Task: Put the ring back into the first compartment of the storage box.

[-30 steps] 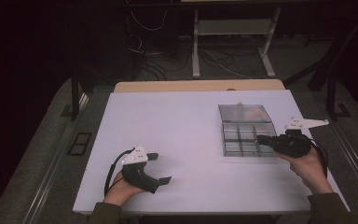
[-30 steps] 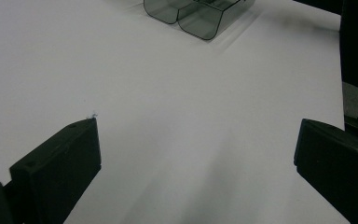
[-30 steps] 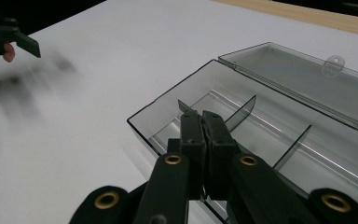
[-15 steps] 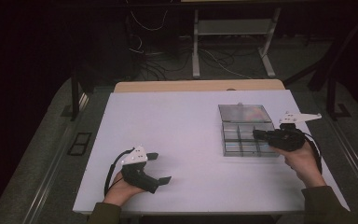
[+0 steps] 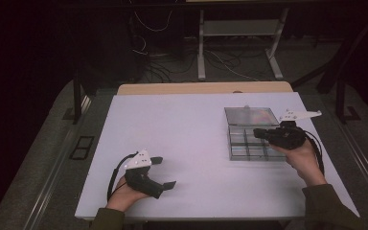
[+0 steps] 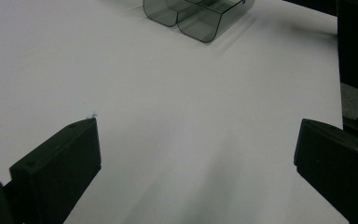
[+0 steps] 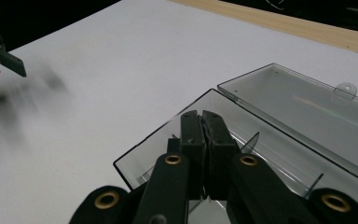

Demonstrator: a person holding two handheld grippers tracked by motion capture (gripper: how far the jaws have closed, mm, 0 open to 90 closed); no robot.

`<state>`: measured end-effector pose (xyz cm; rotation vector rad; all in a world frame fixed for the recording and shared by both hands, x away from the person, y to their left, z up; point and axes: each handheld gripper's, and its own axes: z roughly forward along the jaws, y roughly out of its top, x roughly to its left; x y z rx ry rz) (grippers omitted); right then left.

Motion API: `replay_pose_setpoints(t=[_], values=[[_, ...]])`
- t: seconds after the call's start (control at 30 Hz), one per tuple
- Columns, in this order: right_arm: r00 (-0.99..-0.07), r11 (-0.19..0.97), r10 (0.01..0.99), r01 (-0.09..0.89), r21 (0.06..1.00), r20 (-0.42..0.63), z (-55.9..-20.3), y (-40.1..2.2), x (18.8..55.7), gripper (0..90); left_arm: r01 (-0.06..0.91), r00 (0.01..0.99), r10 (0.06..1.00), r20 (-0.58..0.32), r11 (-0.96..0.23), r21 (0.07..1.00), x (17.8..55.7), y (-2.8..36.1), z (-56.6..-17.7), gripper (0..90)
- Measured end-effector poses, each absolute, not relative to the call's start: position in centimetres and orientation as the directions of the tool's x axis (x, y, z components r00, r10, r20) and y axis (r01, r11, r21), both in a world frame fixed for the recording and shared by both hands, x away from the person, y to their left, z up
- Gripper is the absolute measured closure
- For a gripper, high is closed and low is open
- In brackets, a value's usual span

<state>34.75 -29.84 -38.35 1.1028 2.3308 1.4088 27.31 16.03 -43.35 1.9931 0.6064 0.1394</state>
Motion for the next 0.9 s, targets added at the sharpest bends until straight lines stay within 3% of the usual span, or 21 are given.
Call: replay_pose_setpoints(t=[0.9], values=[[-0.71,0.304,0.678,0.509,0.806,0.192,-39.1,-27.3,37.9,87.6,0.357,0.869,0.467,-0.163,-0.364,0.86,27.3,16.1,-43.4,0.0]])
